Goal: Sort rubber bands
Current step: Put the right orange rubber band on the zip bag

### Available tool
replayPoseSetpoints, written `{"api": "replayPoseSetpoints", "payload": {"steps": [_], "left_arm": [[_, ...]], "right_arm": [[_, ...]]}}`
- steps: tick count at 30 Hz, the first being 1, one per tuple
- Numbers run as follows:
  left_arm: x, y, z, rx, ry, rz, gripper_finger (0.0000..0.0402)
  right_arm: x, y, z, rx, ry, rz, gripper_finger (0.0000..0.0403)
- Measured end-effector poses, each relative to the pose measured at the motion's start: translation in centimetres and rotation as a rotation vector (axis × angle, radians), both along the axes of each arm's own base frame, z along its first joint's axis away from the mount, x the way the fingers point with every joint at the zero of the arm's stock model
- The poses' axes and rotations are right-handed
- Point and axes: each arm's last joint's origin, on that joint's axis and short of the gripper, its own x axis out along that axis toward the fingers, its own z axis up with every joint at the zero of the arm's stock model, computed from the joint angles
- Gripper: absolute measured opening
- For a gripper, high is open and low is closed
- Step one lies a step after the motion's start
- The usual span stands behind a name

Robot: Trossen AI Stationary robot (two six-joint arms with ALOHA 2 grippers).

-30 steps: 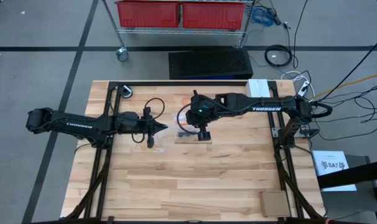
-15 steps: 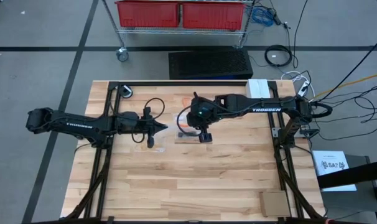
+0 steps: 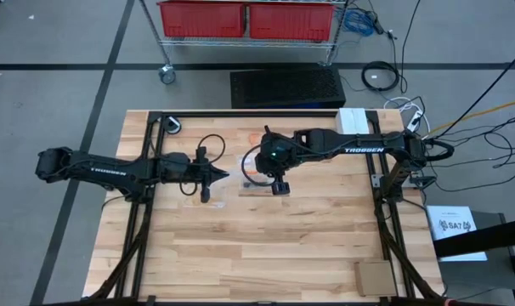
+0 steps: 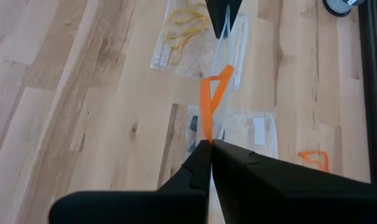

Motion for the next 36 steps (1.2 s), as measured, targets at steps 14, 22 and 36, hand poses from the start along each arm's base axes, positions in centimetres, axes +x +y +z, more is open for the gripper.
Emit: {"api": "replayPoseSetpoints", "payload": {"steps": [14, 22, 36], "left_arm": [[0.0, 0.0, 0.0, 0.0, -0.004, 0.0, 0.0004], [0.4, 0.0, 0.2, -0.001, 0.0, -0.005, 0.0004], [2.2, -0.5, 0.4, 0.031, 0.043, -0.026, 0.0004]], "right_arm": [[1.4, -0.1, -1.2, -0.008, 0.053, 0.015, 0.0], [3.0, -0.2, -1.3, -0.005, 0.1, 0.014, 0.0], [5.4, -0.6, -2.7, 0.002, 0.197, -0.006, 0.0]]}}
